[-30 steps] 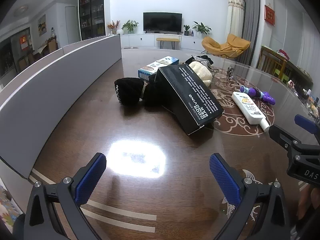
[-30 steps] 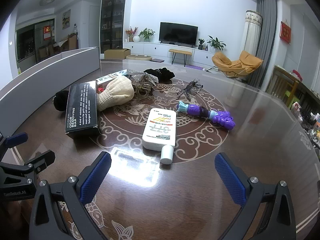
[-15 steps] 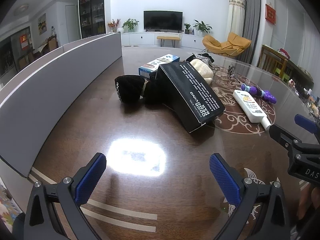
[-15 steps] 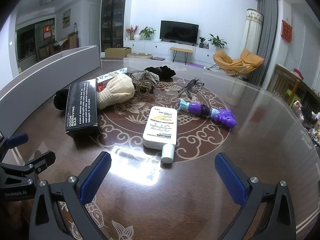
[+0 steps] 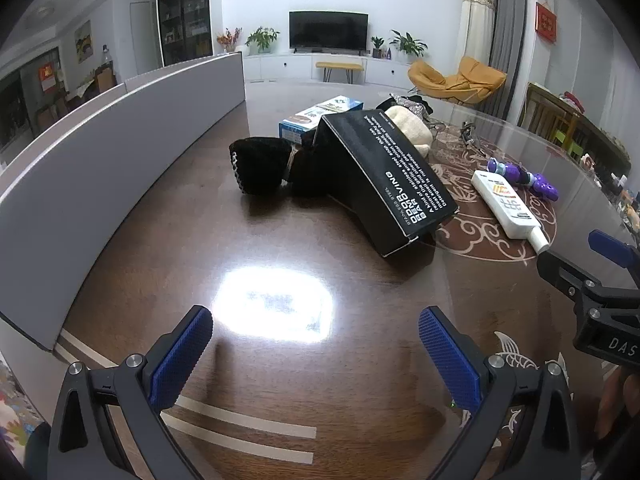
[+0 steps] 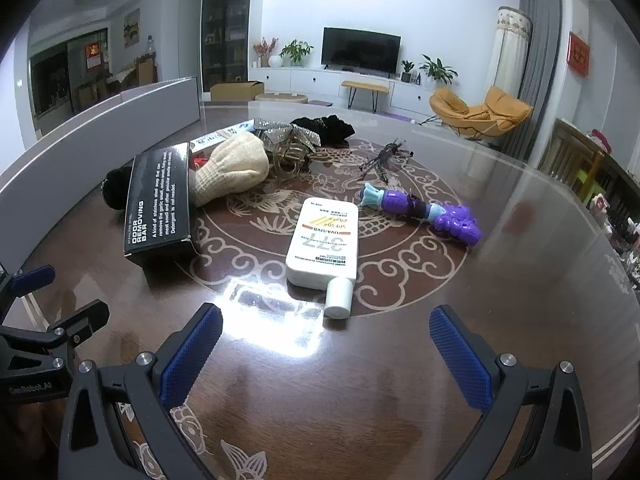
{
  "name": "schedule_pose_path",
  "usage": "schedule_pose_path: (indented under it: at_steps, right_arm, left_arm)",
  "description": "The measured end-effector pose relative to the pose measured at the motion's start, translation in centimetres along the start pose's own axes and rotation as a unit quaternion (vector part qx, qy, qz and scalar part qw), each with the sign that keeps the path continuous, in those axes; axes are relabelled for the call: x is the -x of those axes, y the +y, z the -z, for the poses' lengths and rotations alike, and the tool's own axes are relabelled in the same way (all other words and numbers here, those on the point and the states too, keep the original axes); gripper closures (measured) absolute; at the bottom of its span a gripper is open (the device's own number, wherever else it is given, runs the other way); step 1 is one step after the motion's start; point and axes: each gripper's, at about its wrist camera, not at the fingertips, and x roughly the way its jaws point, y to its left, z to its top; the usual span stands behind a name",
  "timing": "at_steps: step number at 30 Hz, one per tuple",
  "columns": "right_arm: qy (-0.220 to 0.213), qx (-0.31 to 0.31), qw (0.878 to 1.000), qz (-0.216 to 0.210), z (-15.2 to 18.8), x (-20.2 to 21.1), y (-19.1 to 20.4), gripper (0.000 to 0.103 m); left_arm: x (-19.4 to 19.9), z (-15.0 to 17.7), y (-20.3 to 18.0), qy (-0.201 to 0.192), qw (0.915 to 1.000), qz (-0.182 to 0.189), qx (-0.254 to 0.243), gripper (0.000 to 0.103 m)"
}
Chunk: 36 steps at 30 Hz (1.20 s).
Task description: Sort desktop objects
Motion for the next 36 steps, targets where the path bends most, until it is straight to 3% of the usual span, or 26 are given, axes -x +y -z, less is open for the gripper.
schedule_pose_path:
  at_steps: [36]
  right_arm:
    - [0.048, -0.006, 0.999, -0.002, 0.0, -2.2, -0.3, 0.000]
  left_arm:
    - [-0.9, 0.0, 0.1, 0.032, 0.9995, 0.000, 0.008, 0.000]
